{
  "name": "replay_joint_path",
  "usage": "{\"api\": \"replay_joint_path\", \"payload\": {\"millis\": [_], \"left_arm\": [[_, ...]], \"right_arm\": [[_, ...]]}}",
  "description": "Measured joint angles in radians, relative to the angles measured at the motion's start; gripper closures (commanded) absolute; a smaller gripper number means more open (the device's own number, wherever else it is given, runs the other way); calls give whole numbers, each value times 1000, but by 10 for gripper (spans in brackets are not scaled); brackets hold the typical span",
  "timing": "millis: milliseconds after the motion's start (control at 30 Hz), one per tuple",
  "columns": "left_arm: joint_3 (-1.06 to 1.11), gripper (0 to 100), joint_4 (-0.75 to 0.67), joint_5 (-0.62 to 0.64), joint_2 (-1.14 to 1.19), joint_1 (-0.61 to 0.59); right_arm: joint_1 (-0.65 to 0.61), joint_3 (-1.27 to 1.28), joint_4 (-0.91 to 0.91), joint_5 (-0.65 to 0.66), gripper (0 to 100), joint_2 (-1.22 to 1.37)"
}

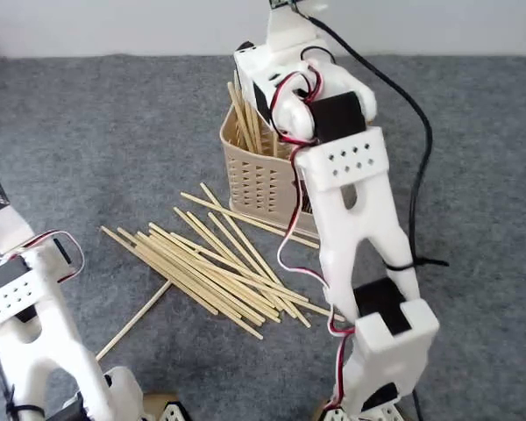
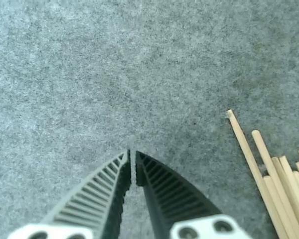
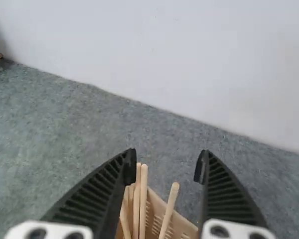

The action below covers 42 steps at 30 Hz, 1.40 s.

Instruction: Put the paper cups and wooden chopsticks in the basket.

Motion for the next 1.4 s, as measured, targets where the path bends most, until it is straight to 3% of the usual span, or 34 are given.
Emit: {"api": "replay_joint_path", "payload": {"millis": [267,467,767,933,1133,1400], "left_arm": [[-2,984,5,0,0,0],[-143,984,190,-5,0,0],[-204,984,273,-5,0,0],[-204,984,273,-5,0,0],[-204,984,273,-5,0,0],[-204,984,273,-5,0,0]], "right_arm": [[-41,0,305,0,859,-127],[-60,0,566,0,859,-155],[-107,224,600,25,856,-161],[-190,499,526,172,855,-161],[-232,818,222,272,855,-161],[-324,1023,-25,311,855,-161]]}}
